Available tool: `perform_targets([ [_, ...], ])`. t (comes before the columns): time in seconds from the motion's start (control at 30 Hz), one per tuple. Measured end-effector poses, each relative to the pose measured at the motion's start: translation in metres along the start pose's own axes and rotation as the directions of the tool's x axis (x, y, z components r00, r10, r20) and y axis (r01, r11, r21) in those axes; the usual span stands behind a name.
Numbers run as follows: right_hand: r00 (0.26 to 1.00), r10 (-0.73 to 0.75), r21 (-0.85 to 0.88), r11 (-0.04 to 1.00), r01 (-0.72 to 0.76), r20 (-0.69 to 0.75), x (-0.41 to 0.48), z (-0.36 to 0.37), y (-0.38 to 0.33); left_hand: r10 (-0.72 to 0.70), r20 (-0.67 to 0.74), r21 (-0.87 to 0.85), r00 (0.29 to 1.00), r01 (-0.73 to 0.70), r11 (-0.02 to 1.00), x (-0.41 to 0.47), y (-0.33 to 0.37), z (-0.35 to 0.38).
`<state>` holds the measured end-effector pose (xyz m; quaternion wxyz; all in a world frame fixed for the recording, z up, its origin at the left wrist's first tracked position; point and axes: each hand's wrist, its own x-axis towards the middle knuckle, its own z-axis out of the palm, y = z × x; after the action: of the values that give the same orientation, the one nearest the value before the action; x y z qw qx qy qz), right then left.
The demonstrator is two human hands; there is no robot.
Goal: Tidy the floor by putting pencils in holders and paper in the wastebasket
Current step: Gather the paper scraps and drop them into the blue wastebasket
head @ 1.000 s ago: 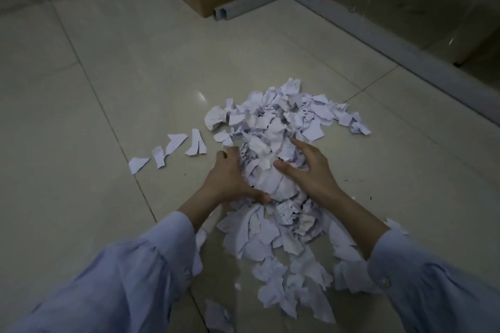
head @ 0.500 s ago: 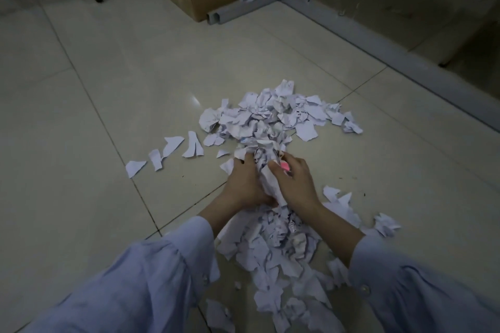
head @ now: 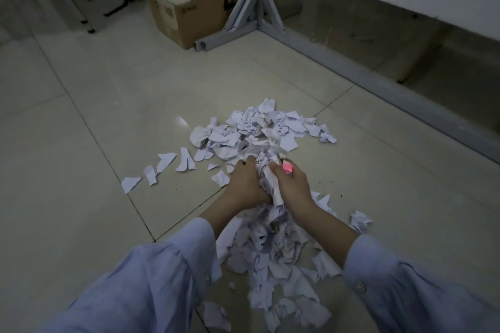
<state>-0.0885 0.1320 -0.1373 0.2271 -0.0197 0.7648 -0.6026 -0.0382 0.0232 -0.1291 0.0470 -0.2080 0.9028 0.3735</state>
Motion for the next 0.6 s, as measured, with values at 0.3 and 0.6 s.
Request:
perform_targets([
  [0.3,0.994,-0.026,0.109,0.993,0.037,-0.107,-0.029,-0.047,-0.048,0.195,-0.006,0.029,0.981,-0.195,0.98,-0.013,0.066,-0.021],
  [0.6,0.967,-0.056,0.184,0.977,0.104,-0.249,-0.065,-0.121,-0.088,0.441,0.063,0.069,0.895,-0.444,0.893,-0.036,0.163,-0.03],
])
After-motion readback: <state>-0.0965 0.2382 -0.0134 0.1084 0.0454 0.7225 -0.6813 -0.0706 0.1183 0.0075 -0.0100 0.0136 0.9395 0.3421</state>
